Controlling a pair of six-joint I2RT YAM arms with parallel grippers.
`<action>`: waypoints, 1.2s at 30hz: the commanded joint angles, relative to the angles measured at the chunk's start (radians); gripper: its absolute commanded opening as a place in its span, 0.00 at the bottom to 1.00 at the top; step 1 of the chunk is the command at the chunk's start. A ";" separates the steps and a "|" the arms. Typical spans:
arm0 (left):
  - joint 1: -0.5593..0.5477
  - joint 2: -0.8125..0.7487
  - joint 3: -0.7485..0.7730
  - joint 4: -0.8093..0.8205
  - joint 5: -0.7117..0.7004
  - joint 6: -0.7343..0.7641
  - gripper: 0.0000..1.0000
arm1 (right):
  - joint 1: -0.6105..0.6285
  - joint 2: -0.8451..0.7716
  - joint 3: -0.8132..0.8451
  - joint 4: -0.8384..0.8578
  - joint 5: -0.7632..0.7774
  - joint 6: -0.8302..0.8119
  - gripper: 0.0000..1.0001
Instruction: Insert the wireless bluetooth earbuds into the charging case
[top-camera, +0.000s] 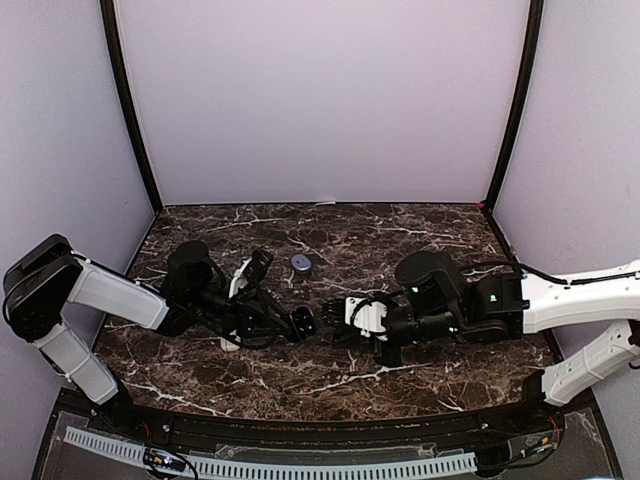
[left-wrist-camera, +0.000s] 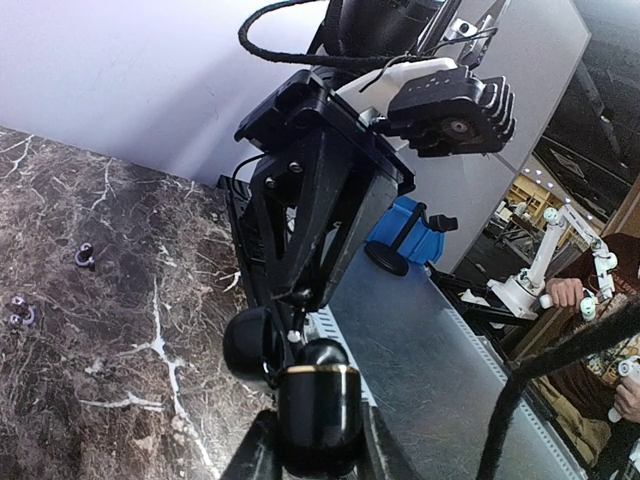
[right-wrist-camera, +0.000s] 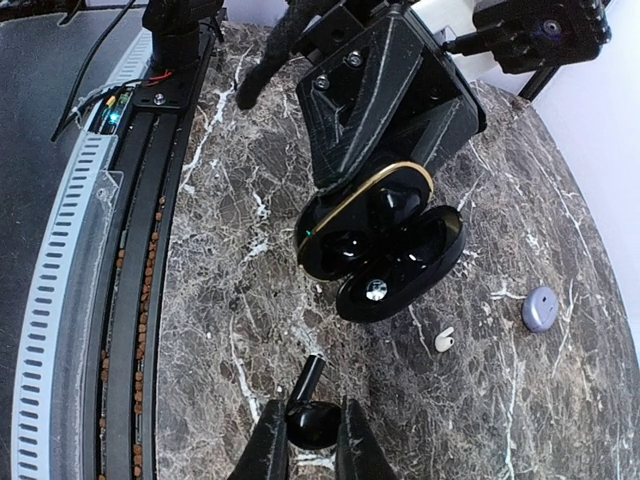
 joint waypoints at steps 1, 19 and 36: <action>-0.005 -0.013 0.013 0.006 0.018 0.003 0.00 | 0.020 0.007 0.051 0.011 0.035 -0.030 0.00; -0.007 -0.032 0.024 -0.096 -0.028 0.050 0.00 | 0.071 0.115 0.138 -0.018 0.137 -0.097 0.00; -0.010 -0.032 0.026 -0.106 -0.035 0.052 0.00 | 0.079 0.148 0.156 -0.012 0.167 -0.111 0.00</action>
